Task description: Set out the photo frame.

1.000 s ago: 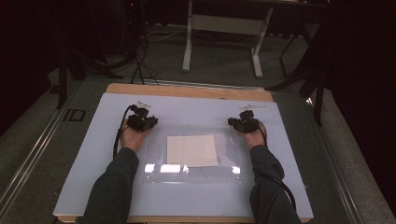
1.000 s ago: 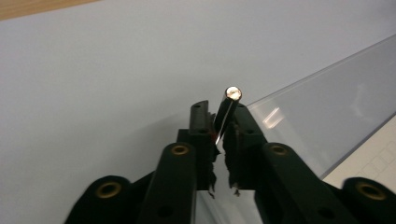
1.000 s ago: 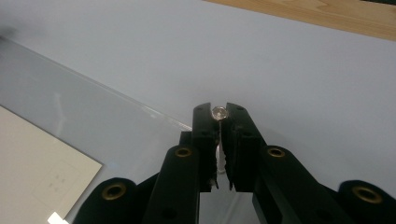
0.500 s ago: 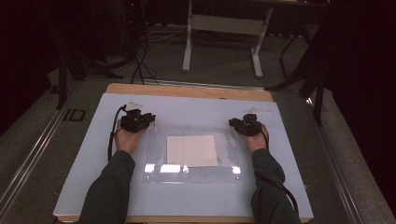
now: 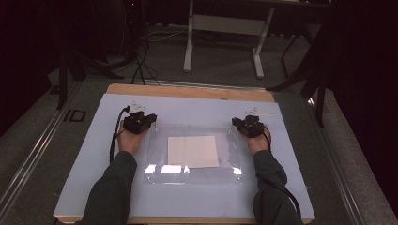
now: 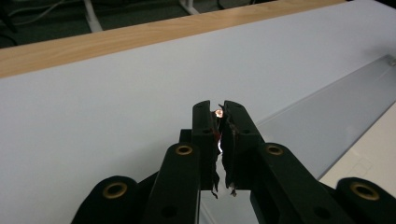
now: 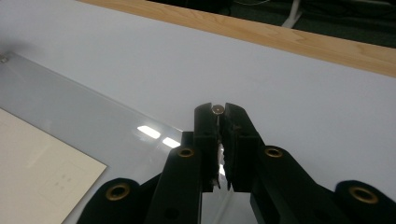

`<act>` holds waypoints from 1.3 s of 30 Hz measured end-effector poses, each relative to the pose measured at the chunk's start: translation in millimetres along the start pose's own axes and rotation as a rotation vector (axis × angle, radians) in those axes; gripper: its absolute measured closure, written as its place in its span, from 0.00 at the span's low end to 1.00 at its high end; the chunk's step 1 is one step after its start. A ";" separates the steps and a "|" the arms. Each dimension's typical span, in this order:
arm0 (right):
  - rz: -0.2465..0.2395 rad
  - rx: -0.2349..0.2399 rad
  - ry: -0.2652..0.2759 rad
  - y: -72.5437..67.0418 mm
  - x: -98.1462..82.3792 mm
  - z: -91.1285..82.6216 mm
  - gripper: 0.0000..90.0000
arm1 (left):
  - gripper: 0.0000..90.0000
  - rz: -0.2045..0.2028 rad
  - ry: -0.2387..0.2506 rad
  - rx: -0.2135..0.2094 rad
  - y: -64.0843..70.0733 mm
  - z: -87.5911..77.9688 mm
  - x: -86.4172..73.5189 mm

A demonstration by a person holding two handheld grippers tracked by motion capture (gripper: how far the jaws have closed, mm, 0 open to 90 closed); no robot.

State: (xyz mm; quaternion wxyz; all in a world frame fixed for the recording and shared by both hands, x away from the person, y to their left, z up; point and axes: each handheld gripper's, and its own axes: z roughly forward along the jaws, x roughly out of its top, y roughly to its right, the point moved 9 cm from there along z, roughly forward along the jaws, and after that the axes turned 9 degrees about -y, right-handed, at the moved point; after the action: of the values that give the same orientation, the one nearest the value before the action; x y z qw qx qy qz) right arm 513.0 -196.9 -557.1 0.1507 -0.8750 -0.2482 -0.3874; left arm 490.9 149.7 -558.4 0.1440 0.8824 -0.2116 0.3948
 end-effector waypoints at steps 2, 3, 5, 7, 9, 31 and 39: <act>0.000 -0.005 0.001 -0.2 -0.3 -0.5 0.94 | 0.93 -0.006 0.004 0.002 0.1 0.6 0.4; -0.001 -0.010 0.002 -0.4 -0.9 -1.1 0.94 | 0.93 -0.013 0.005 -0.001 0.1 0.9 0.4; -0.003 -0.005 0.003 -1.4 -2.6 -3.0 0.94 | 0.92 -0.025 0.011 -0.008 0.2 1.2 0.3; -0.008 -0.001 0.002 -1.4 -3.3 -3.8 0.94 | 0.92 -0.027 0.011 -0.012 0.2 1.2 -0.2; -0.011 -0.003 -0.001 -1.5 -2.9 -3.4 0.94 | 0.92 -0.022 0.007 -0.011 0.3 1.2 -0.5; 0.016 0.022 -0.027 0.0 -1.7 -0.5 0.94 | 0.93 -0.054 -0.022 -0.023 -2.3 6.3 -0.6; 0.040 0.039 -0.054 2.0 -0.3 1.6 0.94 | 0.93 -0.081 -0.052 -0.044 -5.7 10.2 3.0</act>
State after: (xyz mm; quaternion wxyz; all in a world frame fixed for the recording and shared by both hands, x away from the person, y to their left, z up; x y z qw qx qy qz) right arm 514.9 -197.9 -558.5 0.1689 -0.8867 -0.2421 -0.3558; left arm 502.0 149.5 -563.2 0.1737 0.8968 -0.1879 0.3609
